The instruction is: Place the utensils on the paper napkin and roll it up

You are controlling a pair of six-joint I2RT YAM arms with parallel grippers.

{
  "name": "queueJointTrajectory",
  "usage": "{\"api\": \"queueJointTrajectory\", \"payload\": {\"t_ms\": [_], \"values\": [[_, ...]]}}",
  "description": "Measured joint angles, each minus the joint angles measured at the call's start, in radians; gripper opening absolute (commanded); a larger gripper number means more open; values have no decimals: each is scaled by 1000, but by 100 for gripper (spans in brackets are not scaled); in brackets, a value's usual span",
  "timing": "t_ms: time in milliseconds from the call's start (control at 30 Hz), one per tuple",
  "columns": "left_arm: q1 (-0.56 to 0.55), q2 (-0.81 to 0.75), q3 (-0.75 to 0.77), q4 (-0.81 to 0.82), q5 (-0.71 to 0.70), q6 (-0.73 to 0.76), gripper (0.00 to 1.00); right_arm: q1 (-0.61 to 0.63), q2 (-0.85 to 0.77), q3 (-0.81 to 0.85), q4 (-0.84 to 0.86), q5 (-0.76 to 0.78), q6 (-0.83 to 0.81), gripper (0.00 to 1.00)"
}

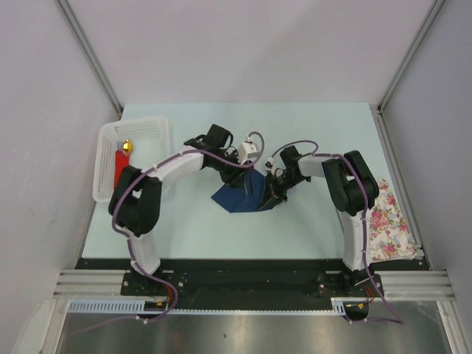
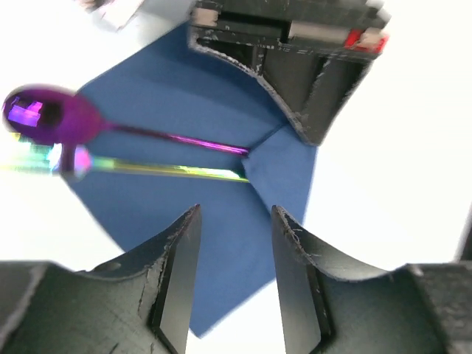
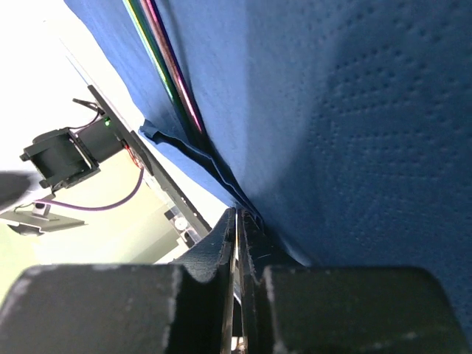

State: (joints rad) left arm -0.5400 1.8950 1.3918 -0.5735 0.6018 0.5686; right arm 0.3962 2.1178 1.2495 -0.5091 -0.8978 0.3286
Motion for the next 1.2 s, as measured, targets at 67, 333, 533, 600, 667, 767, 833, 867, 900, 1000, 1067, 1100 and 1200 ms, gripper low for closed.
{"api": "queueJointTrajectory", "payload": {"t_ms": [67, 333, 533, 600, 667, 767, 833, 867, 900, 1000, 1067, 1100, 1200], "values": [[29, -58, -39, 17, 39, -86, 48, 0, 1, 3, -5, 3, 3, 6], [55, -144, -239, 188, 214, -488, 41, 0, 3, 9, -15, 11, 11, 6], [53, -76, -311, 317, 251, -730, 36, -1, 3, 10, -17, 18, 18, 6], [53, -50, -311, 340, 251, -773, 33, -1, 3, 10, -17, 18, 19, 6], [53, -31, -311, 352, 251, -799, 29, -1, 3, 11, -18, 19, 19, 6], [53, 2, -311, 362, 249, -828, 26, -1, 4, 11, -19, 19, 19, 6], [54, 18, -311, 363, 247, -840, 24, -1, 5, 12, -20, 19, 19, 5], [56, 22, -313, 364, 247, -845, 22, -1, 5, 12, -20, 19, 19, 5], [57, 26, -314, 364, 247, -850, 20, -1, 5, 13, -21, 20, 19, 4], [62, 39, -319, 367, 245, -859, 14, -1, 5, 14, -22, 22, 20, 4], [68, 50, -323, 367, 240, -862, 7, -1, 5, 14, -23, 23, 20, 3], [71, 56, -327, 366, 237, -865, 6, -1, 5, 14, -24, 25, 20, 3], [80, 71, -335, 358, 227, -865, 2, -2, 5, 15, -26, 26, 19, 2]]}}
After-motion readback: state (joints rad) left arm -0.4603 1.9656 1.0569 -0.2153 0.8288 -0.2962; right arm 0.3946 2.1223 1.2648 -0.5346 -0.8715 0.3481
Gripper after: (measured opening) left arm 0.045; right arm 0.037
